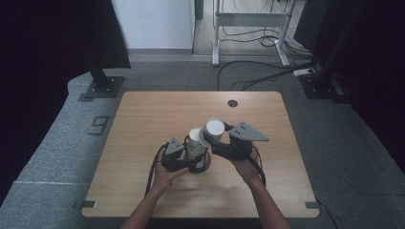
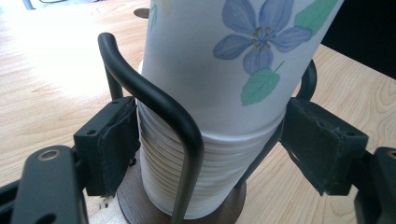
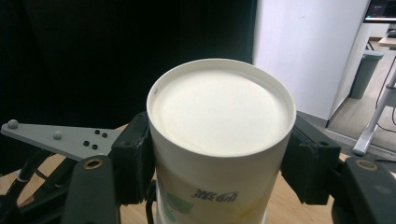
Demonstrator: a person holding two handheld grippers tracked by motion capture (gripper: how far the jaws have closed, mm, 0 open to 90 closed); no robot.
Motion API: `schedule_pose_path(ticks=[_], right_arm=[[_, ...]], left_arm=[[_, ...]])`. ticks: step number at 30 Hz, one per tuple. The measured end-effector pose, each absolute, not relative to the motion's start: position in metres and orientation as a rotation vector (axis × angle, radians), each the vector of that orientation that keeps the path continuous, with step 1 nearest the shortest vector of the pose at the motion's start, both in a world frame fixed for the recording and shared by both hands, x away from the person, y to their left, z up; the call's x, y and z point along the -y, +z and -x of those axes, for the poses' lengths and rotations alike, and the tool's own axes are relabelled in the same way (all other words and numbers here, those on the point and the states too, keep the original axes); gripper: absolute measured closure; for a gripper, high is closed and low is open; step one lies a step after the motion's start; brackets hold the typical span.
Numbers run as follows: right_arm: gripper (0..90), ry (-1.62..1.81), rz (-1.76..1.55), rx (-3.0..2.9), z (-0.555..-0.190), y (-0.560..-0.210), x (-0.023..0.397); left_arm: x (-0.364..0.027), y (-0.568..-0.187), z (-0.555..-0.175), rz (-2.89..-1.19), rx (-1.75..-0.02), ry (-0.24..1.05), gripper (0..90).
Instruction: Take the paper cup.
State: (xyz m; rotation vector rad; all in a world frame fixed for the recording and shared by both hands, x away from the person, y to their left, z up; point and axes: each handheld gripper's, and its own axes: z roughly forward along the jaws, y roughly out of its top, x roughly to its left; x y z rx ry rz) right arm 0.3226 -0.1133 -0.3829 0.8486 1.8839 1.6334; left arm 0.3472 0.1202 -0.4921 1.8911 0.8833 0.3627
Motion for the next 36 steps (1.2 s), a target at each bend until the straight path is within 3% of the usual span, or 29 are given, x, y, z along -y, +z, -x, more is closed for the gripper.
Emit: schedule_pose_path(ticks=[13,36], right_arm=[[33.4,1.642,-0.857,-1.863,-0.31,-0.388,0.132],[33.3,1.625,-0.919,-1.893,-0.294,-0.432,0.147]], left_arm=[[-0.121,-0.491,-0.347,-1.889,-0.887,0.364,19.5],[-0.124,-0.492,-0.342,-1.872,-0.901,0.333,18.0]])
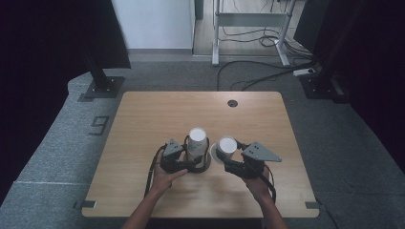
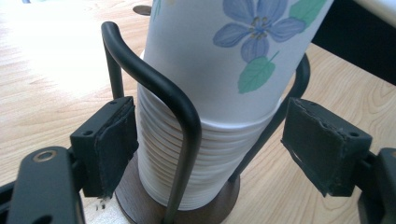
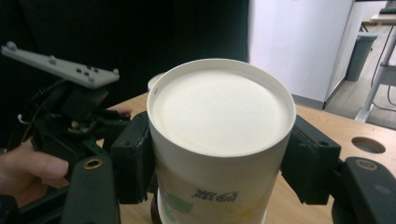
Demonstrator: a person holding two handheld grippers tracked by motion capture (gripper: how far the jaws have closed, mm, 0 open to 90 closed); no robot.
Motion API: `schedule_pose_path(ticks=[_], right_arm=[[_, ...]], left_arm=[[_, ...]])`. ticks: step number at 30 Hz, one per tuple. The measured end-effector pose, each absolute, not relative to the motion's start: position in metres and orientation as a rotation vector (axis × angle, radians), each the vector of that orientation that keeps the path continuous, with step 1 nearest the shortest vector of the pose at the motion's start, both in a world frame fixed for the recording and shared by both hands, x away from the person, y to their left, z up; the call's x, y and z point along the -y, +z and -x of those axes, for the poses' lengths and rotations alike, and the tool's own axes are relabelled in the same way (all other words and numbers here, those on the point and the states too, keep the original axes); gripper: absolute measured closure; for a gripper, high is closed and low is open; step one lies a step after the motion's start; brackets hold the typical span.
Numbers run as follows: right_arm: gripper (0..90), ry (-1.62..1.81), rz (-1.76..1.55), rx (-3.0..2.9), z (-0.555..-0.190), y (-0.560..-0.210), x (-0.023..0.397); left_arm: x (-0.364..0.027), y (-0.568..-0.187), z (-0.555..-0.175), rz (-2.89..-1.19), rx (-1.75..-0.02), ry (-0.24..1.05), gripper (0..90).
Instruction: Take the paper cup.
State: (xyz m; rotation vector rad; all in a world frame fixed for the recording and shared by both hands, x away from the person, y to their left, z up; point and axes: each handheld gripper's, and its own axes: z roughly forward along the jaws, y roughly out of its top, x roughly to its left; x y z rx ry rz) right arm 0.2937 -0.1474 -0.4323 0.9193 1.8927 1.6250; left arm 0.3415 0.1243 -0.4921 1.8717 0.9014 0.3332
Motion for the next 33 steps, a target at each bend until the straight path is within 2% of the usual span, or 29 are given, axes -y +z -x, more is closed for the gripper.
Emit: schedule_pose_path(ticks=[33], right_arm=[[33.2,1.551,-0.986,-2.038,-0.3,-0.488,0.132]], left_arm=[[-0.137,-0.489,-0.316,-1.851,-0.941,0.325,17.6]])
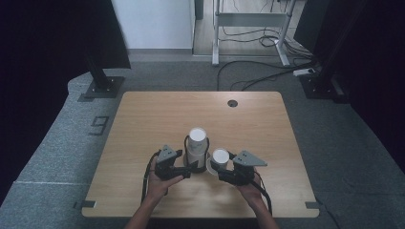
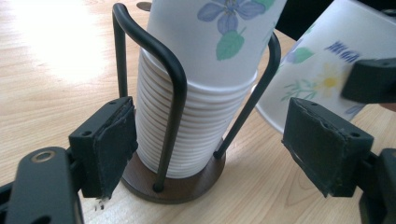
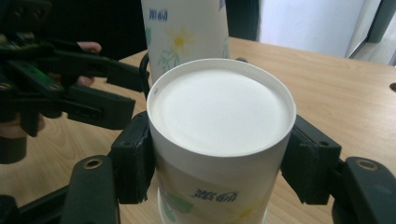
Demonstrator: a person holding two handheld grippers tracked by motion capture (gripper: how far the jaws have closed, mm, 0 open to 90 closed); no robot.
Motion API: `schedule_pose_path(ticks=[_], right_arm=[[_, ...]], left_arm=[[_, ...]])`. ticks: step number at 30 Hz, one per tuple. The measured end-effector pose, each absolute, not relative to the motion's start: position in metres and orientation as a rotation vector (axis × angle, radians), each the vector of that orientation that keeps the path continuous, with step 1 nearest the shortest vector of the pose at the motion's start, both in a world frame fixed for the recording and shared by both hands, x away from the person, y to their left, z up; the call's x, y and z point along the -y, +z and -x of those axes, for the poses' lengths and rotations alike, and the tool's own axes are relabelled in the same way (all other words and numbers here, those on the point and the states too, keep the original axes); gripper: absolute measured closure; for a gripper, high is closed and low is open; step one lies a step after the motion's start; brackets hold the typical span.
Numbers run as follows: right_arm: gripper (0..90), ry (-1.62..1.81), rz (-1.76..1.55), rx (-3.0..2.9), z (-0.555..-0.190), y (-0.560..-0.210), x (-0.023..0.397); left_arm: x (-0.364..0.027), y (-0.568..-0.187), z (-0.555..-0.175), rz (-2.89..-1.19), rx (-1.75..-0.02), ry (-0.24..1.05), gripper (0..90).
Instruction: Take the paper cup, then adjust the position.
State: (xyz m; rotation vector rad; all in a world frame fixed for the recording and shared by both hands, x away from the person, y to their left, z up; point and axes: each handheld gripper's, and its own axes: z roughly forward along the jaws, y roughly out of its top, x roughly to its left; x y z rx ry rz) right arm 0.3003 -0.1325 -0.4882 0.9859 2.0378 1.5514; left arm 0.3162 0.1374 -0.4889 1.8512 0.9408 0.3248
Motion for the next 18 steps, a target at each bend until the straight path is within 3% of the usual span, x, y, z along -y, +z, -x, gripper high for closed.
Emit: schedule_pose_path(ticks=[18], right_arm=[[33.1,1.54,-0.982,-2.057,-0.301,-0.494,0.126]], left_arm=[[-0.142,-0.497,-0.299,-1.892,-0.942,0.311,16.8]])
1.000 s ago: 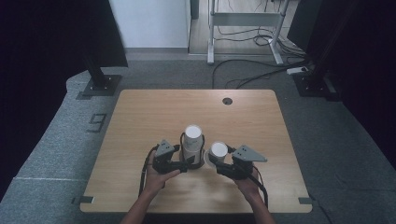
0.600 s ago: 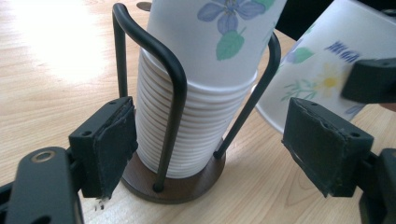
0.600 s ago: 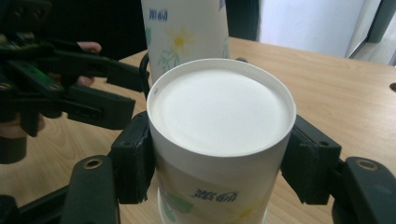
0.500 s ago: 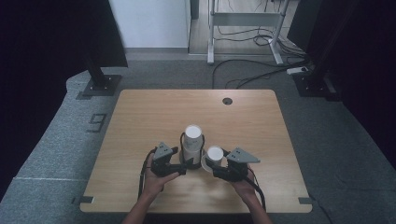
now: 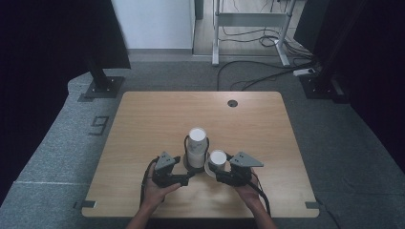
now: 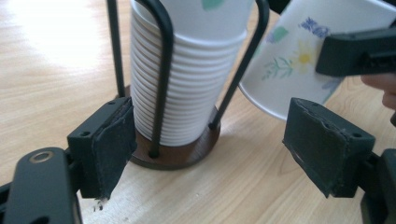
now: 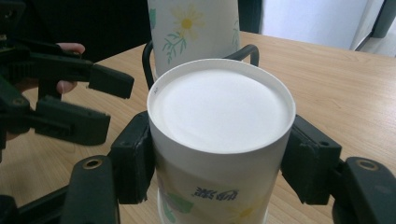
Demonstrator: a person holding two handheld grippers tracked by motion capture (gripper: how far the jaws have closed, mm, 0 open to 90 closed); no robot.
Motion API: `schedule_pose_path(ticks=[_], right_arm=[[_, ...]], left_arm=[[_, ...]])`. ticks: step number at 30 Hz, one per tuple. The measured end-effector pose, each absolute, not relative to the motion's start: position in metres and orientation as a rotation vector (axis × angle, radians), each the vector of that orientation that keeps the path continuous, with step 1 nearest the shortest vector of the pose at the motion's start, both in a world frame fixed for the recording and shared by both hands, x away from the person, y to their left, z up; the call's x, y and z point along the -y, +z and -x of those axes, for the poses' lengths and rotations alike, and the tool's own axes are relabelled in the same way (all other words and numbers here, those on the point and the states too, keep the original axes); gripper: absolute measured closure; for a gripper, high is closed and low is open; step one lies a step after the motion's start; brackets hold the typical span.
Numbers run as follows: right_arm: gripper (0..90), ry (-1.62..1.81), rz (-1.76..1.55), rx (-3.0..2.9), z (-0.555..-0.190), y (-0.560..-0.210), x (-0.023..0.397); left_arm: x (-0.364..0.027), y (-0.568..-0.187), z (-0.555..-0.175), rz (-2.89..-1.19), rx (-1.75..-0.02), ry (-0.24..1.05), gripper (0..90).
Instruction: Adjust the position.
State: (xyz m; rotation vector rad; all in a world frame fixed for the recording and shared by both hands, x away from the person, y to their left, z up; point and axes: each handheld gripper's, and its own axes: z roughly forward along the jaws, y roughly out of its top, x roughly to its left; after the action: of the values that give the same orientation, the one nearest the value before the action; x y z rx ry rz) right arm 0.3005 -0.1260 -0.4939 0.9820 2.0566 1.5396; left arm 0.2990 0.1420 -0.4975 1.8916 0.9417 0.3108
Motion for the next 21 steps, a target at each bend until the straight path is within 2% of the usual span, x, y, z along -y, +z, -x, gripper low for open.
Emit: schedule_pose_path(ticks=[21], right_arm=[[33.1,1.555,-0.962,-2.061,-0.291,-0.492,0.122]], left_arm=[[-0.134,-0.498,-0.288,-1.91,-0.908,0.29,16.3]])
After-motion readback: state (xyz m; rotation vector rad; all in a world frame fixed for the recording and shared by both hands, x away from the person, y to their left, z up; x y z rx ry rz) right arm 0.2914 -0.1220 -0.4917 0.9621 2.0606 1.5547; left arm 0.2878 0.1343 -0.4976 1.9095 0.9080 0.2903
